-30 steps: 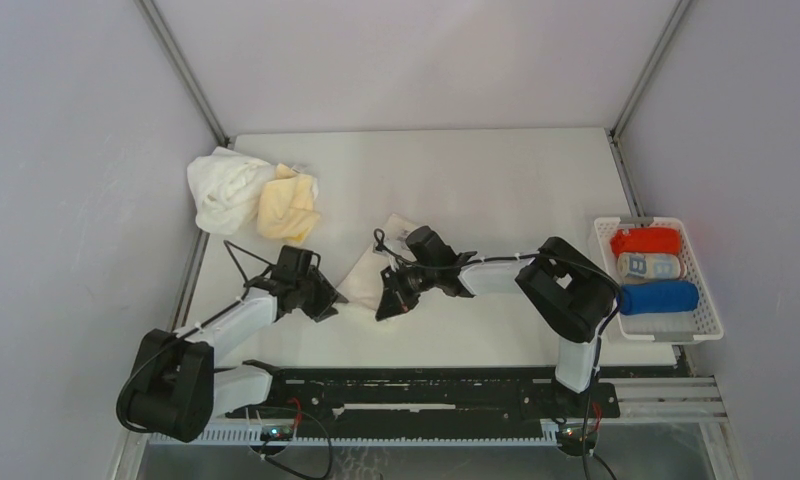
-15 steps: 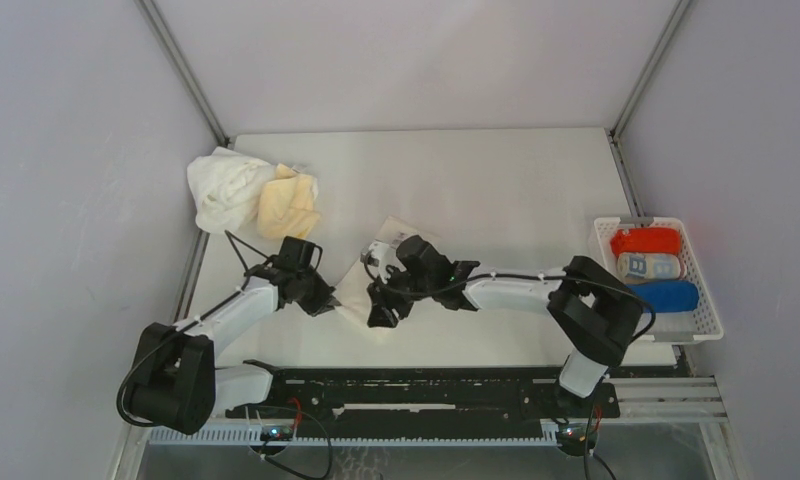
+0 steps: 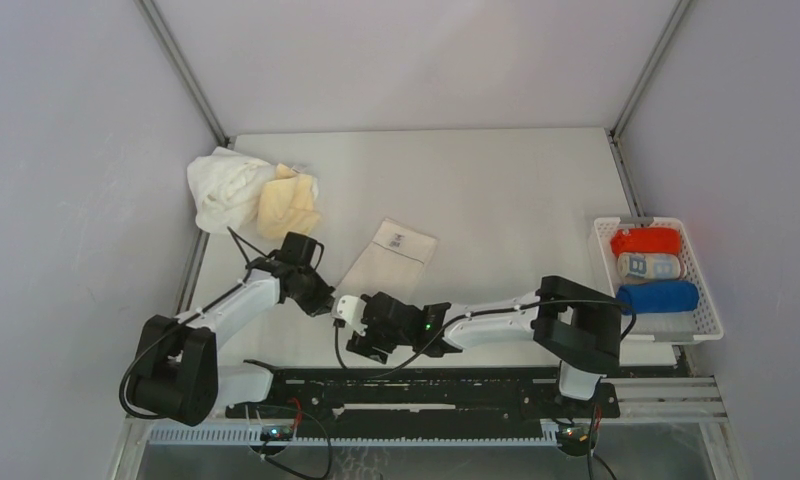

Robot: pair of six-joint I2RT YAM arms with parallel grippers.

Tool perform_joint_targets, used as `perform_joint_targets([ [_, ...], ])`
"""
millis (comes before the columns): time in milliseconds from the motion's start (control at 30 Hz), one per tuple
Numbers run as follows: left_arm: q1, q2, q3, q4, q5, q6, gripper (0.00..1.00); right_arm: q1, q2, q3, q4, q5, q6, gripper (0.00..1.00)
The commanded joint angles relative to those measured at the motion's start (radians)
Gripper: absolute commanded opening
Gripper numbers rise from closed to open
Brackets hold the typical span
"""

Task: Roll the towels
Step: Roll the towel at the center of the board.

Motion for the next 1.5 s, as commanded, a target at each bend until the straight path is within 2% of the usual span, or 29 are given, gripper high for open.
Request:
perform_joint_targets([
  [0,-0.001,0.022,0.053,-0.02,0.01,0.009,0.0,0.043,0.044,0.04,-0.012,0.142,-0.087,0.65],
  [200,0.001,0.042,0.061,-0.021,0.013,0.01,0.0,0.066,0.093,0.051,-0.035,0.235,-0.12,0.61],
  [500,0.017,0.056,0.069,-0.023,0.024,0.012,0.0,0.084,0.112,0.06,-0.083,0.244,-0.152,0.46],
  [700,0.029,0.081,0.079,-0.02,0.045,0.004,0.0,0.118,0.108,0.06,-0.081,0.279,-0.186,0.48],
  [867,0.035,0.096,0.076,-0.013,0.07,-0.007,0.0,0.128,0.119,0.06,-0.077,0.279,-0.196,0.45],
  [1000,0.039,0.097,0.07,0.002,0.089,-0.016,0.0,0.119,0.131,0.06,-0.083,0.274,-0.191,0.39],
  [1033,0.041,0.1,0.072,0.004,0.09,-0.017,0.0,0.112,0.132,0.06,-0.085,0.265,-0.185,0.34],
  [1200,0.045,0.118,0.089,0.003,0.09,-0.014,0.0,0.056,0.108,0.06,-0.107,0.155,-0.144,0.12],
  [1233,0.046,0.123,0.096,0.004,0.089,-0.013,0.0,0.041,0.097,0.06,-0.112,0.118,-0.134,0.11],
  [1333,0.055,0.137,0.114,0.001,0.089,-0.007,0.0,-0.033,0.056,0.06,-0.126,-0.071,-0.085,0.04],
  [1467,0.062,0.154,0.147,-0.01,0.092,0.003,0.02,-0.179,0.018,0.06,-0.115,-0.399,0.032,0.0],
])
